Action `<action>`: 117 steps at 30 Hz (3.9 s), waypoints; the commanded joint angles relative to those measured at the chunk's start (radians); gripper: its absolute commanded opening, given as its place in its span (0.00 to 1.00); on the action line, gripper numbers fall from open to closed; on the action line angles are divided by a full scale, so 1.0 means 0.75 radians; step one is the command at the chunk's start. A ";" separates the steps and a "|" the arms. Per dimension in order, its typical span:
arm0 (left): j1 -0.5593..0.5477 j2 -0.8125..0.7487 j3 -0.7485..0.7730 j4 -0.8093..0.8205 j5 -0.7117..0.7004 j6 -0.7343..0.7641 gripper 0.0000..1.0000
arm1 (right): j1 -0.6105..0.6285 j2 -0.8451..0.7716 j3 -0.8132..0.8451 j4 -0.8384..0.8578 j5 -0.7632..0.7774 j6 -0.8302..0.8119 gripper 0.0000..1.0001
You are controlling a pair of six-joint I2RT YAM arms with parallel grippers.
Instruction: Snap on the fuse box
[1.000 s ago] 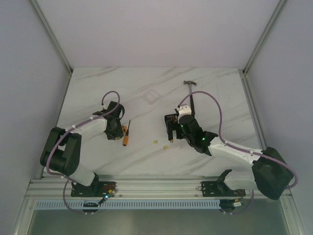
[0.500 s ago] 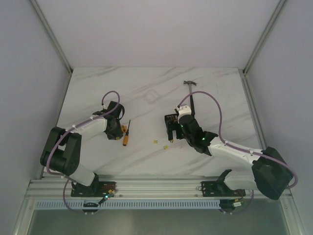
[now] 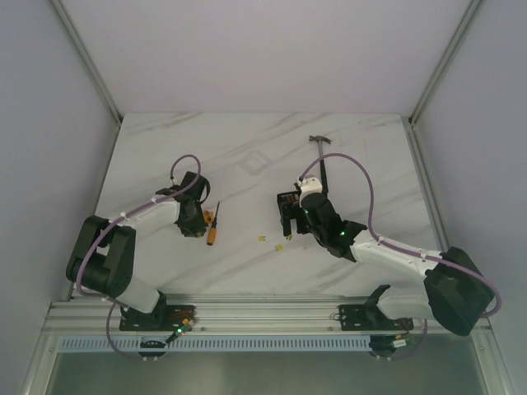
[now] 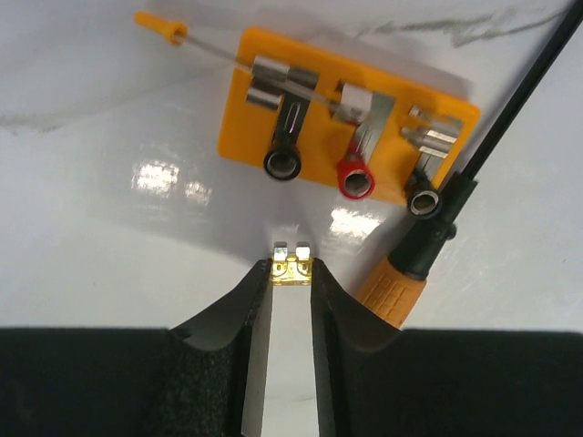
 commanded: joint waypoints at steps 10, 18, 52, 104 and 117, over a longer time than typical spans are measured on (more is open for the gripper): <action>-0.008 -0.264 -0.001 -0.066 0.069 -0.104 0.24 | -0.004 -0.010 0.027 0.020 -0.015 0.019 0.99; -0.010 -0.222 -0.069 -0.092 0.068 -0.077 0.39 | -0.004 -0.009 0.030 0.020 -0.023 0.019 0.99; -0.041 0.102 -0.002 -0.113 -0.018 0.004 0.42 | -0.004 -0.004 0.027 0.024 -0.032 0.020 0.99; -0.371 0.036 0.276 0.019 0.210 -0.107 0.28 | -0.004 0.011 0.039 0.014 -0.066 0.024 0.99; -0.408 0.129 0.172 0.395 0.374 -0.315 0.28 | -0.002 0.042 -0.042 0.210 -0.160 0.052 0.98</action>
